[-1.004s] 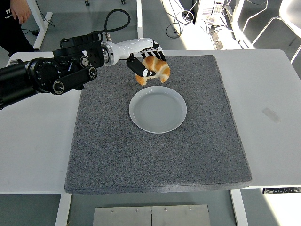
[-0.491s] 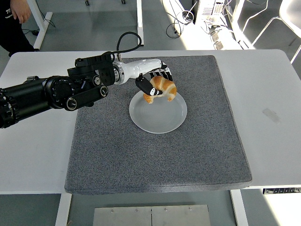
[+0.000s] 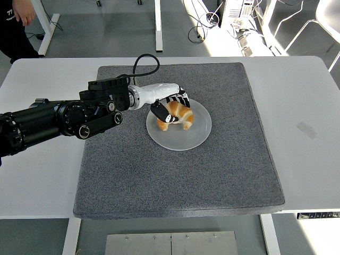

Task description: Place the bread on the plate

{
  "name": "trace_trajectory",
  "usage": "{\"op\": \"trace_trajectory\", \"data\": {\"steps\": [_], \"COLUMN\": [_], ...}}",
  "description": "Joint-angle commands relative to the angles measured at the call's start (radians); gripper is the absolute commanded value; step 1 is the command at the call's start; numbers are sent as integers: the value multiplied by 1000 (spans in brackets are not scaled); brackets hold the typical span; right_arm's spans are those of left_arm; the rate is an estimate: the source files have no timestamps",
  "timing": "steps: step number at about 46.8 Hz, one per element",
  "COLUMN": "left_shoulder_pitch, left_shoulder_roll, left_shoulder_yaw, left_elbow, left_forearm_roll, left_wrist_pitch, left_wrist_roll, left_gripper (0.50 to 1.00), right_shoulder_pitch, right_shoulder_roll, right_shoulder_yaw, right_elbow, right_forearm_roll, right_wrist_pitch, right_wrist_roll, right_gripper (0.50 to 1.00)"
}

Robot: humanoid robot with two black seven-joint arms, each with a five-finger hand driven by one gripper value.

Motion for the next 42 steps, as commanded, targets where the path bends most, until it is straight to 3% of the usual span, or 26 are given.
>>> {"op": "trace_trajectory", "data": {"steps": [1, 10, 12, 18, 20, 33, 42], "left_shoulder_pitch": [6, 12, 12, 8, 5, 2, 9], "left_shoulder_roll": [-1, -3, -3, -7, -9, -6, 7], "left_shoulder_yaw": [9, 10, 7, -10, -16, -27, -198], "left_elbow": [6, 7, 7, 6, 6, 4, 7], "left_forearm_roll": [5, 5, 1, -19, -38, -105, -332], "left_wrist_pitch": [1, 1, 0, 0, -2, -8, 4], "left_wrist_roll": [-2, -2, -2, -2, -2, -3, -12], "left_gripper": [633, 678, 723, 937, 969, 975, 975], "right_shoulder_pitch": [0, 0, 1, 0, 0, 0, 0], "right_shoulder_roll": [0, 0, 0, 0, 0, 0, 0], "right_shoulder_yaw": [0, 0, 0, 0, 0, 0, 0], "right_elbow": [0, 0, 0, 0, 0, 0, 0], "right_forearm_roll": [0, 0, 0, 0, -1, 0, 0], "right_wrist_pitch": [0, 0, 0, 0, 0, 0, 0], "right_wrist_roll": [0, 0, 0, 0, 0, 0, 0], "right_gripper": [1000, 1000, 1000, 1000, 1000, 1000, 1000]}}
